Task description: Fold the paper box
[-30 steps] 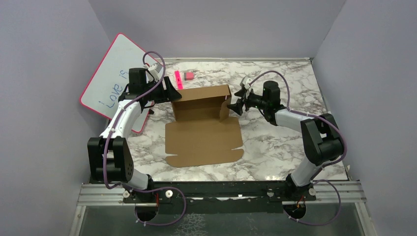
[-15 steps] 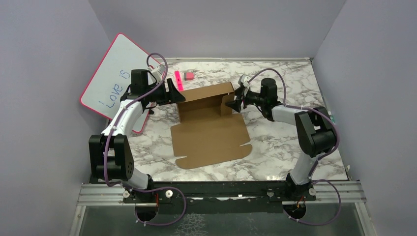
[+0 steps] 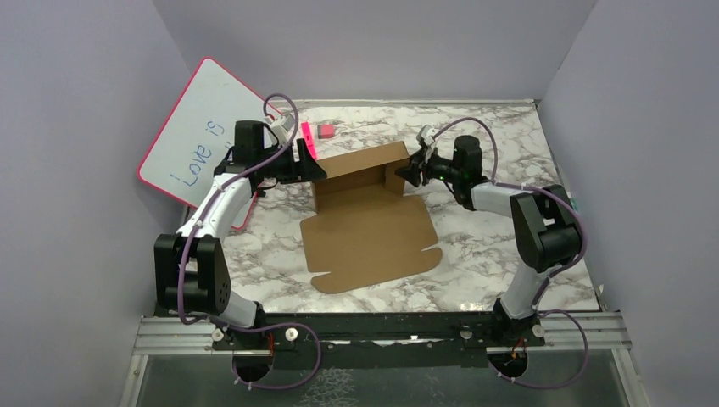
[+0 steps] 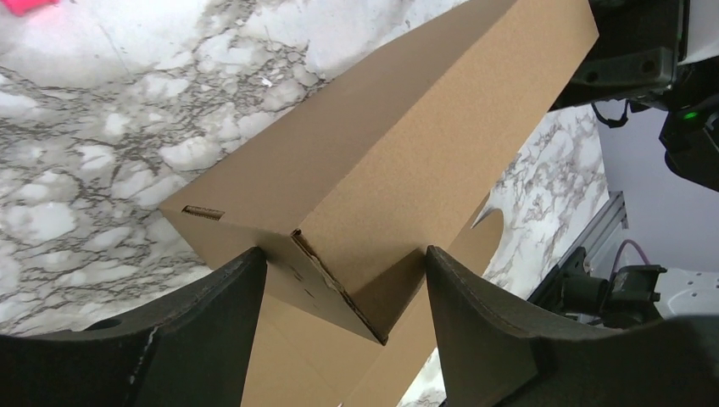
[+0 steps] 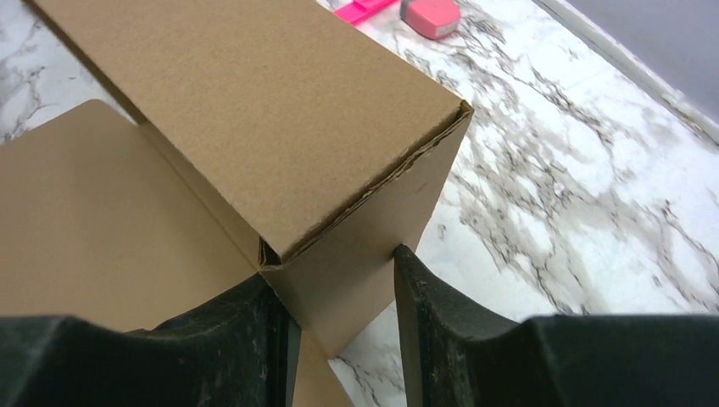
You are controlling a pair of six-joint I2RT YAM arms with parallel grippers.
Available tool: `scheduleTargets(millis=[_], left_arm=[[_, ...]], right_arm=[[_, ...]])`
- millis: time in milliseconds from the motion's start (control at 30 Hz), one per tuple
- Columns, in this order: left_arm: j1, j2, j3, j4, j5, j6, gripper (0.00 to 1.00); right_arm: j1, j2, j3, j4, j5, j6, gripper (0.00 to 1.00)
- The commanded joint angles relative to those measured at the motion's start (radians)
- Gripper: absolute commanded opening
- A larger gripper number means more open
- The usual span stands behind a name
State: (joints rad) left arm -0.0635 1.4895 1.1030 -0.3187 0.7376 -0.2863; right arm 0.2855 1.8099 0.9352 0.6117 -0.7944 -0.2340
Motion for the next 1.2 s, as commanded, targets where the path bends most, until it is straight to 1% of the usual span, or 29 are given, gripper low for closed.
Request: scheduleTargets(millis=[0,100,200,333,400,533,667,767,933,1067,1100,1167], left_arm=[[-0.128,-0.040,-0.045,-0.046,0.043,0.006,0.69],[-0.165,-0.088,-0.066,-0.049,0.030,-0.004,0.70],[-0.169,-0.145,-0.083,-0.062,0.010,-0.006,0.72],[-0.169,-0.210,-0.068,-0.124,-0.041,0.025,0.77],[-0.167,-0.231,-0.045,-0.166,-0.067,0.051,0.80],[-0.168,-0.291,0.016,-0.246,-0.170,0.074,0.83],[-0.167,-0.366,0.084,-0.267,-0.203,0.066,0.87],[-0.167,-0.393,0.148,-0.283,-0.225,0.068,0.88],[-0.167,-0.355,0.198,-0.284,-0.271,0.073,0.90],[-0.175,-0.264,0.184,-0.216,-0.179,0.022,0.90],[-0.189,-0.242,0.174,-0.187,-0.155,0.008,0.90],[-0.233,-0.207,0.147,-0.125,-0.149,-0.028,0.90]], right_arm=[[0.043,-0.082,-0.060,0.068,-0.013,0.109,0.43],[0.045,-0.126,-0.119,0.081,0.012,0.127,0.40],[0.044,-0.171,-0.159,0.048,0.043,0.115,0.37],[0.044,-0.203,-0.206,0.028,0.061,0.087,0.32],[0.044,-0.213,-0.225,0.028,0.060,0.085,0.31],[0.044,-0.243,-0.253,0.026,0.048,0.079,0.27],[0.044,-0.261,-0.265,0.006,0.041,0.058,0.27],[0.044,-0.258,-0.271,0.015,0.028,0.057,0.27],[0.051,-0.244,-0.294,0.074,0.012,0.078,0.27],[0.077,-0.243,-0.306,0.109,0.031,0.084,0.27],[0.086,-0.242,-0.310,0.119,0.043,0.082,0.27],[0.105,-0.236,-0.316,0.133,0.068,0.081,0.27]])
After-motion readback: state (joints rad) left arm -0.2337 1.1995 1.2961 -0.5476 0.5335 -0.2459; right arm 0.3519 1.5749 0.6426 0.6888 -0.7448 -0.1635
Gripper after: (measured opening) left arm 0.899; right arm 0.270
